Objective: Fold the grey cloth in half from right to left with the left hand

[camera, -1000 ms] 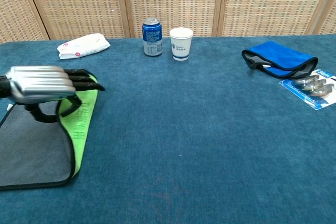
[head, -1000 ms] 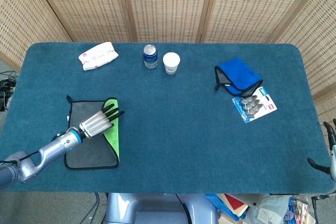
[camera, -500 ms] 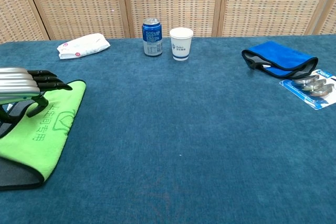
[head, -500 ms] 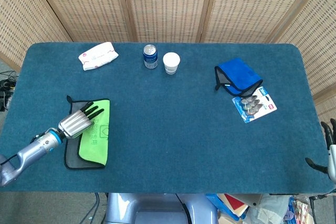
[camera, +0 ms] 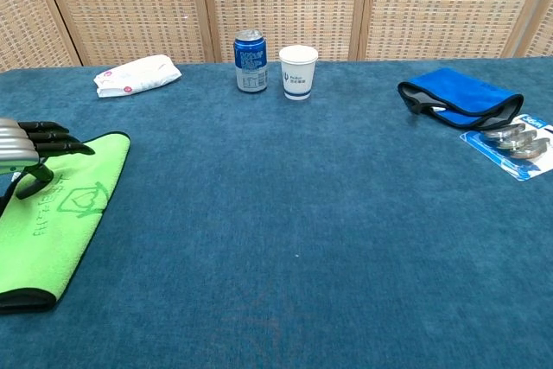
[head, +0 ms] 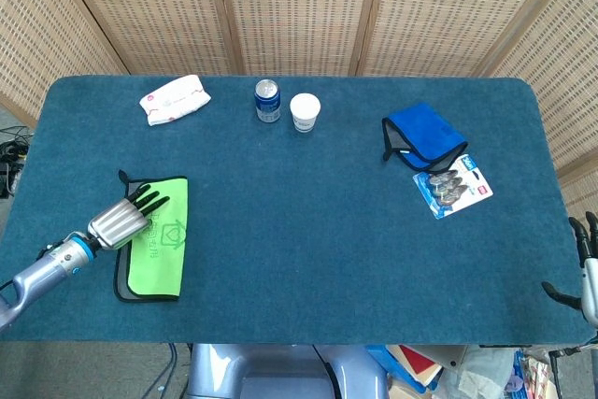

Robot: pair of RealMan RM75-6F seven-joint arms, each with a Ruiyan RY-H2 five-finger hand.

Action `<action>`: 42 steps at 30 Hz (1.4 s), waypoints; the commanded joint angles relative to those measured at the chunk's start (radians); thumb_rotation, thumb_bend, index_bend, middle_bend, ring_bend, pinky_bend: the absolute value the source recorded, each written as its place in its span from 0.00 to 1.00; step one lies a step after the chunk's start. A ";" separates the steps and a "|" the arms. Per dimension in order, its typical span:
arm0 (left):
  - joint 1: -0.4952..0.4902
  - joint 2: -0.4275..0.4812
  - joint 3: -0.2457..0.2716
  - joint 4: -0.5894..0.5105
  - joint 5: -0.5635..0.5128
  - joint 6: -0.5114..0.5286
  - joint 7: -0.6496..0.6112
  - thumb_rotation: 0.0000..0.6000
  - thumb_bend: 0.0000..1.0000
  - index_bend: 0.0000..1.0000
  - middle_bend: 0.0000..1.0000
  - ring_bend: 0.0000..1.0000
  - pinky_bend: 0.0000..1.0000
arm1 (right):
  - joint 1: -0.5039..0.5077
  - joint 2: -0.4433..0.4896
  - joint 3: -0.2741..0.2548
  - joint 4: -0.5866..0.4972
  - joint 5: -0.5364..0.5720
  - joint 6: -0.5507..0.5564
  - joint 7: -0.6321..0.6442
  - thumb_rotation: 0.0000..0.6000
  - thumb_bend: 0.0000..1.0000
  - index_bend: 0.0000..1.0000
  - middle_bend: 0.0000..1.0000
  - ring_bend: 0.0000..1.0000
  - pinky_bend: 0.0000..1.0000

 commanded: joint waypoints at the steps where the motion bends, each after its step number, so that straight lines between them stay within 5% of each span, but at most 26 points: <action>1: 0.013 -0.010 -0.001 0.031 -0.007 -0.008 -0.003 1.00 0.41 0.64 0.00 0.00 0.00 | 0.001 -0.002 -0.002 0.000 -0.004 0.000 -0.004 1.00 0.00 0.05 0.00 0.00 0.00; 17: 0.026 -0.060 -0.002 0.112 0.000 -0.017 -0.060 1.00 0.41 0.63 0.00 0.00 0.00 | 0.000 -0.001 -0.003 -0.004 -0.004 0.000 -0.005 1.00 0.00 0.05 0.00 0.00 0.00; 20: 0.027 -0.059 -0.001 0.114 0.003 -0.014 -0.069 1.00 0.41 0.36 0.00 0.00 0.00 | 0.000 -0.001 -0.003 -0.004 -0.004 0.000 -0.004 1.00 0.00 0.05 0.00 0.00 0.00; 22: 0.030 -0.057 0.001 0.118 0.006 -0.008 -0.072 1.00 0.36 0.08 0.00 0.00 0.00 | 0.000 0.000 -0.004 -0.004 -0.005 0.000 -0.003 1.00 0.00 0.05 0.00 0.00 0.00; 24: 0.033 -0.054 0.003 0.116 0.007 -0.005 -0.082 1.00 0.30 0.00 0.00 0.00 0.00 | 0.000 0.000 -0.004 -0.004 -0.006 0.001 -0.003 1.00 0.00 0.05 0.00 0.00 0.00; 32: 0.039 -0.016 0.015 0.091 0.024 0.036 -0.131 1.00 0.22 0.00 0.00 0.00 0.00 | -0.001 0.002 -0.007 -0.008 -0.012 0.003 -0.002 1.00 0.00 0.05 0.00 0.00 0.00; 42: 0.098 0.073 0.020 -0.006 0.042 0.205 -0.209 1.00 0.22 0.00 0.00 0.00 0.00 | -0.004 0.006 -0.012 -0.018 -0.028 0.014 0.003 1.00 0.00 0.05 0.00 0.00 0.00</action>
